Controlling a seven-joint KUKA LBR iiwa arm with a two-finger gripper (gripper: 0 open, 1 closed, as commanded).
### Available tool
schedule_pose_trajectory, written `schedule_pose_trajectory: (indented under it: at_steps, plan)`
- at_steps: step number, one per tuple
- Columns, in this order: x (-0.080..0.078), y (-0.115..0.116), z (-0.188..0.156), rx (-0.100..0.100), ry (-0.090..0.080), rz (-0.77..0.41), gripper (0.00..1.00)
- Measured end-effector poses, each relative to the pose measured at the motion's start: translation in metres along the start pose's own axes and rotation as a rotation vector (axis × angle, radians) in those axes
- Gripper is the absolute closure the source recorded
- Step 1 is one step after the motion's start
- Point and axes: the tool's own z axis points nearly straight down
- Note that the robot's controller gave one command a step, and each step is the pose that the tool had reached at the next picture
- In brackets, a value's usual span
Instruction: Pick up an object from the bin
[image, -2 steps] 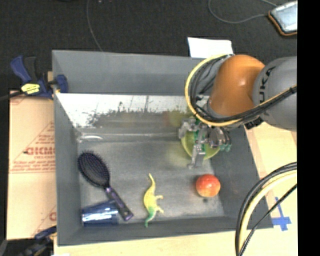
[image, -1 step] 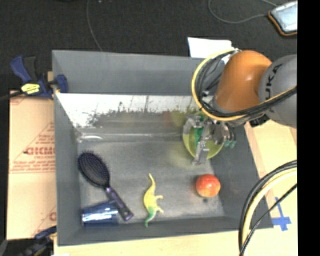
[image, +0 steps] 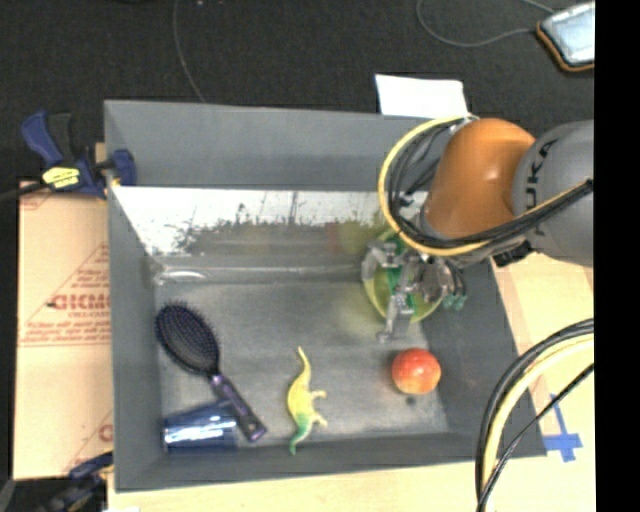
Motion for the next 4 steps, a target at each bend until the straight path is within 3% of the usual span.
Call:
schedule_pose_trajectory:
  at_steps: [1, 2, 3, 4]
  plan:
    - [-0.012, -0.01, -0.016, -0.008, -0.001, -0.016, 0.0]
    - [-0.015, -0.003, -0.019, -0.003, -0.004, 0.007, 0.0]
    - [0.003, -0.019, -0.009, -0.007, -0.004, -0.007, 0.0]
    - [-0.008, -0.02, -0.003, -0.005, -0.011, 0.04, 0.0]
